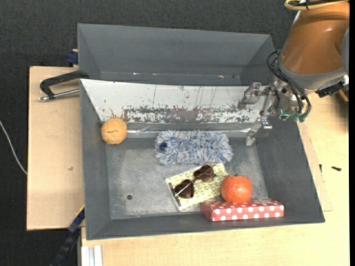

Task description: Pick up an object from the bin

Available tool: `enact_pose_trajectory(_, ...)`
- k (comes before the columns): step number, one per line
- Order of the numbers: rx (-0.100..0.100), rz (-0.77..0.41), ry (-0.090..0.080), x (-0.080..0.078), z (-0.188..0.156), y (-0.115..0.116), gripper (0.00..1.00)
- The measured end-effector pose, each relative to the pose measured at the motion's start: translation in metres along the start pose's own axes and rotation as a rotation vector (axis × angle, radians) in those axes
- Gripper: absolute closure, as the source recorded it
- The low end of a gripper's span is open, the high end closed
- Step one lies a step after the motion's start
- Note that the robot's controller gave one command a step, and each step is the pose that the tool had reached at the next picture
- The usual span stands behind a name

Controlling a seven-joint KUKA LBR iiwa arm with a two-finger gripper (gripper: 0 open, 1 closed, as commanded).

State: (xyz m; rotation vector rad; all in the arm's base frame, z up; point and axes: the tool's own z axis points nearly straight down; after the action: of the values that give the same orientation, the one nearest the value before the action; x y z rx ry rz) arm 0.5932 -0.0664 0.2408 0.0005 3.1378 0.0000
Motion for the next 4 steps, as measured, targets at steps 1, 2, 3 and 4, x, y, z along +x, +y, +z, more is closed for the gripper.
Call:
enact_pose_trajectory(1, -0.001, 0.048, -0.005, -0.002, 0.054, 0.006, 0.0)
enact_pose_trajectory(2, 0.0, 0.045, 0.0, -0.004, 0.08, 0.011, 0.0)
enact_pose_trajectory(3, -0.001, 0.057, 0.001, 0.01, 0.086, 0.027, 0.0)
enact_pose_trajectory(4, -0.002, 0.147, -0.004, 0.002, 0.138, 0.041, 0.0)
